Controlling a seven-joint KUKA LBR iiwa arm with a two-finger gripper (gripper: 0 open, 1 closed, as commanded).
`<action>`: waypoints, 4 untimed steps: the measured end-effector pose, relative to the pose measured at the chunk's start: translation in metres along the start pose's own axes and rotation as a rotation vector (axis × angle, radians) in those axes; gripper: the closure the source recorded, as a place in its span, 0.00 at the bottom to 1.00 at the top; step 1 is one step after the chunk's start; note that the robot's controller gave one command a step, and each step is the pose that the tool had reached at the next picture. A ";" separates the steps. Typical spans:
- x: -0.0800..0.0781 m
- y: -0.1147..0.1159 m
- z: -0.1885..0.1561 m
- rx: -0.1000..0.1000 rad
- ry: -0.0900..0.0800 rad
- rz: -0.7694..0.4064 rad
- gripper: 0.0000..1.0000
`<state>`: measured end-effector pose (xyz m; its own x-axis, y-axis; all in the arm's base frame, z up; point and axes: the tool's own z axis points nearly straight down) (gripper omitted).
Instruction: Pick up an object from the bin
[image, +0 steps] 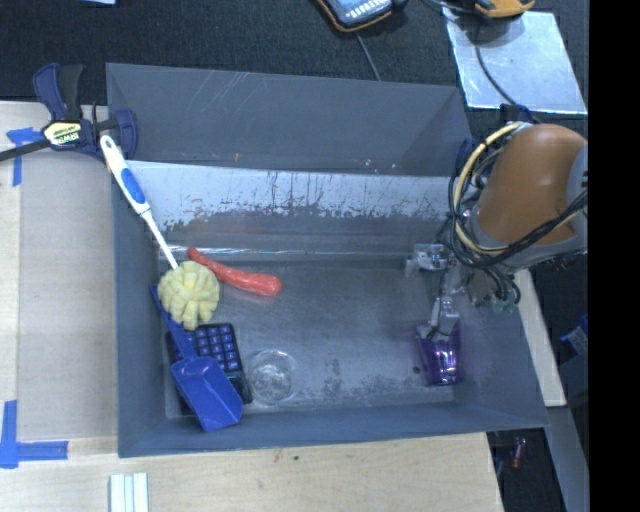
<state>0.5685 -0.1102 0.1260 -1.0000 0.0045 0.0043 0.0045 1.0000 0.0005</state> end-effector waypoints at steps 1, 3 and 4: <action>-0.002 0.000 -0.005 0.001 -0.008 -0.005 0.00; 0.013 -0.043 0.005 0.004 -0.011 -0.474 0.00; 0.016 -0.026 0.026 0.007 -0.011 -0.907 0.00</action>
Offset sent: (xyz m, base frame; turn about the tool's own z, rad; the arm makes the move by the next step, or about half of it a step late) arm -0.0092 -0.0343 -0.0560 -0.5632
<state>0.5525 -0.1363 0.0997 -0.6197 -0.7849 -0.0044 -0.7848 0.6197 -0.0069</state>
